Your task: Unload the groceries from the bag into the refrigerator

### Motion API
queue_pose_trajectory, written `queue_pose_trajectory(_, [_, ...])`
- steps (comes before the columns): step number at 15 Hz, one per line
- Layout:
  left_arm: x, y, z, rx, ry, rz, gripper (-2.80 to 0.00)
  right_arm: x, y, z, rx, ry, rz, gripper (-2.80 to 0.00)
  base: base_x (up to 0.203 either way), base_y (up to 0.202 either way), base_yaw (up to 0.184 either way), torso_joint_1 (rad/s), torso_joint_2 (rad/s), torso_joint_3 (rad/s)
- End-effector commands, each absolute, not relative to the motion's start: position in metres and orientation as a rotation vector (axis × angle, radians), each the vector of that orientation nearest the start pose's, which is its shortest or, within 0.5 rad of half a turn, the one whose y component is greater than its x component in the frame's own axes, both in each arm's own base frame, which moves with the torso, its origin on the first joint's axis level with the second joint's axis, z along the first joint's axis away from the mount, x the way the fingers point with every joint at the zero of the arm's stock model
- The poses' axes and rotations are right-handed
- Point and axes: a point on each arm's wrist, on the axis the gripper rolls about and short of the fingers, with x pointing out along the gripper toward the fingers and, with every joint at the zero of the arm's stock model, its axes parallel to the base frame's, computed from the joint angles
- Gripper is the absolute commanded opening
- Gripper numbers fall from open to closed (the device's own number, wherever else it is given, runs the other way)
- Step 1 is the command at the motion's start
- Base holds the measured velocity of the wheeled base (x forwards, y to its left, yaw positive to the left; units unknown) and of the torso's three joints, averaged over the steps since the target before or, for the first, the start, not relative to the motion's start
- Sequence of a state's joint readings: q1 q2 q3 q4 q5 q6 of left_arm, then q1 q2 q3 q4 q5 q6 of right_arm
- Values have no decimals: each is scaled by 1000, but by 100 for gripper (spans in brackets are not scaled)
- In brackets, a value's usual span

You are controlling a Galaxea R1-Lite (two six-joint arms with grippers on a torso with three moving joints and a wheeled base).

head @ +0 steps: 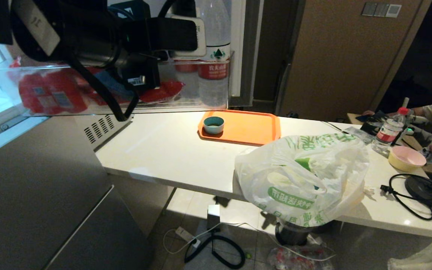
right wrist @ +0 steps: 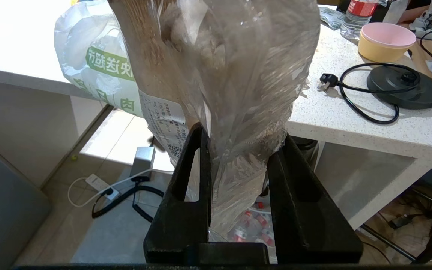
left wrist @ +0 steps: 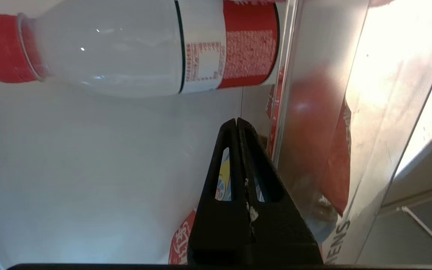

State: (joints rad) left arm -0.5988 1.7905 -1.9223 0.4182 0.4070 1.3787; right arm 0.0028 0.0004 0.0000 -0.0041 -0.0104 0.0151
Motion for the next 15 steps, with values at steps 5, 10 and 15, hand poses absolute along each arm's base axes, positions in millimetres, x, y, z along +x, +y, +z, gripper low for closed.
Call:
queue_pose_trajectory(5, [265,-164,364,1567,123,-357,-280,-23,0,76,15,-3,-8,-280,0,0,0,0,0,0])
queue_pose_trajectory(10, [259,-155,365,1592,160,-373,-280,-23,0,76,15,-3,-8,-280,0,0,0,0,0,0])
queue_pose_trajectory(15, [253,-152,365,1606,184,-394,-280,-23,0,76,15,-3,-7,-280,0,0,0,0,0,0])
